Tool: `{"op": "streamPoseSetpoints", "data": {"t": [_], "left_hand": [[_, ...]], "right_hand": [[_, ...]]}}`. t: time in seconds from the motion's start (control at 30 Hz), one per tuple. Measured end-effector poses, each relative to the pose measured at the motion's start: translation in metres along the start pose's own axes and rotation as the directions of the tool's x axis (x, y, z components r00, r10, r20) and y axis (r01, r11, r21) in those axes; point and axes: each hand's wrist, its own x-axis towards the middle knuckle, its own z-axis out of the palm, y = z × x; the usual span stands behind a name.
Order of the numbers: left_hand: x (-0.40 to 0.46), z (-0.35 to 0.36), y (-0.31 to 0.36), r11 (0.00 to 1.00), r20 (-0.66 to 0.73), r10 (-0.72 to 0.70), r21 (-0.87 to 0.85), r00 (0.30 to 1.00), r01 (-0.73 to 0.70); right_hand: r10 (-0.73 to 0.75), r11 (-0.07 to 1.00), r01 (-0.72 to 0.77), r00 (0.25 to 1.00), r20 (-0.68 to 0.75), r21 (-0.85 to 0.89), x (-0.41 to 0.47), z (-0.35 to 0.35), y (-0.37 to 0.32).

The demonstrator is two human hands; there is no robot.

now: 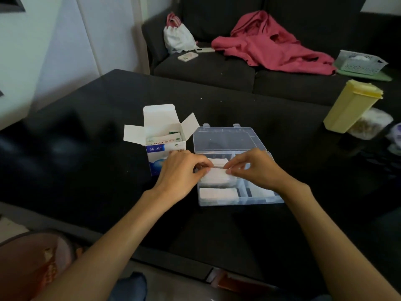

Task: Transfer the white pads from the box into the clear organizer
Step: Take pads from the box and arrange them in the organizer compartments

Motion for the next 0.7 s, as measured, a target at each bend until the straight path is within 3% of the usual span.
{"op": "streamPoseSetpoints", "data": {"t": [0.2,0.33,0.5,0.7], "left_hand": [[0.001,0.001,-0.005,0.992,0.074,0.024,0.118,0.997,-0.033],[-0.001,0.001,-0.005,0.973,0.085,0.055,0.218,0.995,-0.072],[-0.002,0.002,-0.002,0.97,0.101,0.065,0.226,0.993,-0.086],[-0.001,0.001,-0.003,0.967,0.15,0.046,0.241,0.988,-0.082]], "right_hand": [[0.016,0.999,-0.016,1.0,-0.001,-0.051,0.002,0.008,0.007],[0.001,0.984,-0.012,0.998,-0.06,-0.18,0.003,0.013,0.008],[-0.03,0.99,0.022,0.998,-0.054,-0.137,0.002,0.012,0.007],[-0.009,0.983,-0.018,0.989,-0.145,-0.183,0.001,0.001,0.016]]}}
